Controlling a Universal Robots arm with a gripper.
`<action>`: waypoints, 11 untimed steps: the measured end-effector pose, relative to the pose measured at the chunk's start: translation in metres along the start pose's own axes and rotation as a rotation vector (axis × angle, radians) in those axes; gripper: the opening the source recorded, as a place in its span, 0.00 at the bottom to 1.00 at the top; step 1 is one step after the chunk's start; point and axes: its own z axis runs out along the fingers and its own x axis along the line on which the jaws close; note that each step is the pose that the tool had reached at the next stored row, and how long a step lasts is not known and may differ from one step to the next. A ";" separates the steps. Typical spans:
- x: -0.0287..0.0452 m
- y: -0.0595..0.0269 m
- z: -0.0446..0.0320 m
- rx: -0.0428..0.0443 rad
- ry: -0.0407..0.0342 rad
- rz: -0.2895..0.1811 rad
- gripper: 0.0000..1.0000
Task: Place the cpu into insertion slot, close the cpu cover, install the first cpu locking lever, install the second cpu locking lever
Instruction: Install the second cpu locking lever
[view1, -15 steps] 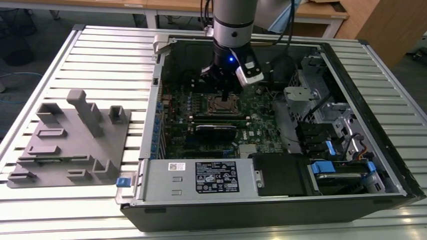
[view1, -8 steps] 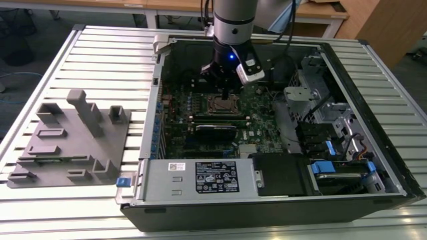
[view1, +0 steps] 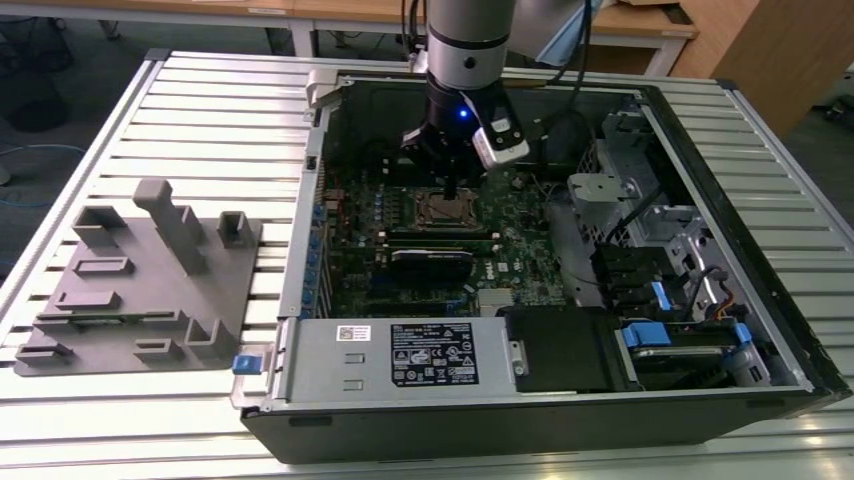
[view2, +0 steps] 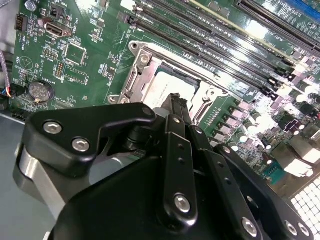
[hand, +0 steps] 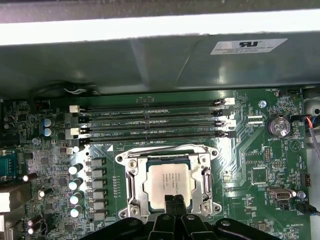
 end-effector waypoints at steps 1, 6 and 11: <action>0.0000 -0.0002 0.0000 0.0000 0.0000 0.000 0.10; -0.0001 -0.0008 0.0001 -0.0002 -0.0001 0.000 0.10; -0.0001 -0.0008 -0.0015 -0.0002 -0.0001 0.000 0.10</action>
